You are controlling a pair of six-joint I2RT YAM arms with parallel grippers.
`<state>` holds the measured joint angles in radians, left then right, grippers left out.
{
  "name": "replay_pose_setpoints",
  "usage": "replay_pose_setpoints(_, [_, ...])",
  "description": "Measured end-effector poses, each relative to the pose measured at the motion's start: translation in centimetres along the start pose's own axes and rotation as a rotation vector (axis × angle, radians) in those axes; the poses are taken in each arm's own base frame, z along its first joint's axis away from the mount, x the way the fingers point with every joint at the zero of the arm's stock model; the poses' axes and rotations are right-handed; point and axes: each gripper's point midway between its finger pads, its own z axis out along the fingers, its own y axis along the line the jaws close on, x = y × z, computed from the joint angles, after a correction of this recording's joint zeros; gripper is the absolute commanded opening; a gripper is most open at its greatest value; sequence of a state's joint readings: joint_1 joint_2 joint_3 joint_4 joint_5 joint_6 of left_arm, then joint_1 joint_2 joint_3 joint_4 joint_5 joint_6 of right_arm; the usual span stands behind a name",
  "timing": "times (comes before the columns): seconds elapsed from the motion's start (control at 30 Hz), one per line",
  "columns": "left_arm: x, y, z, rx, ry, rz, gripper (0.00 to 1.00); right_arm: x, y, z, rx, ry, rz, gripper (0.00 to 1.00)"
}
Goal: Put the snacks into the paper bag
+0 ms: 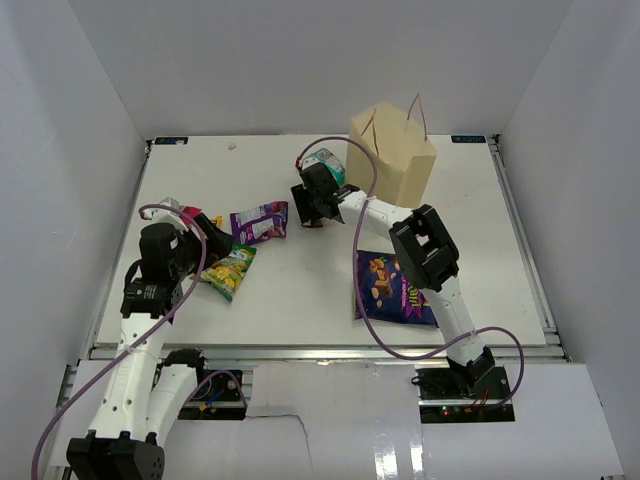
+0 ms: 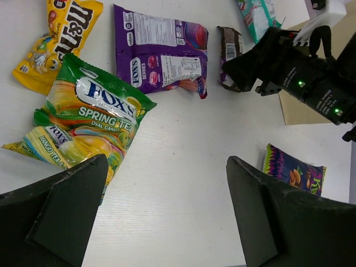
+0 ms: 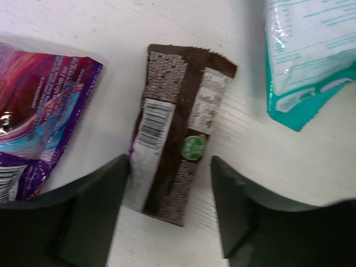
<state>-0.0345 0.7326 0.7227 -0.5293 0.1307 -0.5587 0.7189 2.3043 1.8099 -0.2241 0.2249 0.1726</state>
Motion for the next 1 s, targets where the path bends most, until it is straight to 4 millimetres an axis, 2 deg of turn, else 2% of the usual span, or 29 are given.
replay_pose_setpoints(0.07, [0.2,0.3,0.4,-0.015,0.015,-0.005,0.98,0.0,0.2,0.2,-0.019,-0.006,0.004,0.57])
replay_pose_setpoints(0.1, [0.2,0.4,0.7,-0.023,0.022,-0.007,0.98,0.2,0.3,0.3,-0.031,-0.004,0.004,0.48])
replay_pose_setpoints(0.2, [0.1,0.6,1.4,-0.042,0.037,-0.016,0.98,0.6,1.0,0.5,-0.073,-0.007,-0.001,0.36])
replay_pose_setpoints(0.27, [0.1,0.6,1.7,-0.047,0.040,-0.022,0.98,0.5,1.2,0.6,-0.100,-0.020,-0.006,0.31])
replay_pose_setpoints(0.33, [0.1,0.6,1.8,-0.048,0.041,-0.027,0.98,0.4,1.3,0.4,-0.129,-0.030,-0.008,0.21])
replay_pose_setpoints(0.37, [0.0,0.6,1.8,-0.046,0.038,-0.030,0.98,0.3,1.3,0.2,-0.140,-0.033,-0.014,0.17])
replay_pose_setpoints(0.43, [-0.2,0.5,1.8,-0.045,0.029,-0.032,0.98,0.1,1.5,-0.5,-0.179,-0.037,-0.044,0.15])
replay_pose_setpoints(0.47, [-0.3,0.5,1.9,-0.046,0.024,-0.032,0.98,0.0,1.7,-1.1,-0.206,-0.037,-0.068,0.10])
replay_pose_setpoints(0.53, [-0.5,0.6,1.9,-0.051,0.014,-0.031,0.98,-0.3,2.3,-2.8,-0.292,-0.041,-0.134,0.08])
replay_pose_setpoints(0.63, [-0.8,0.6,2.0,-0.053,0.000,-0.033,0.98,-2.2,3.8,-7.8,-0.481,-0.102,-0.257,0.08])
replay_pose_setpoints(0.73, [-1.2,0.4,2.0,-0.046,-0.014,-0.036,0.98,-6.8,5.1,-14.9,-0.640,-0.265,-0.398,0.08])
replay_pose_setpoints(0.8, [-1.4,0.3,2.2,-0.042,-0.020,-0.038,0.98,-9.7,5.1,-19.8,-0.710,-0.375,-0.470,0.08])
replay_pose_setpoints(0.9, [-1.5,0.2,2.6,-0.040,-0.023,-0.038,0.98,-14.9,2.7,-26.4,-0.691,-0.553,-0.516,0.08])
replay_pose_setpoints(1.0, [-1.4,0.4,3.0,-0.045,-0.014,-0.038,0.98,-19.5,-2.0,-31.3,-0.594,-0.691,-0.519,0.08])
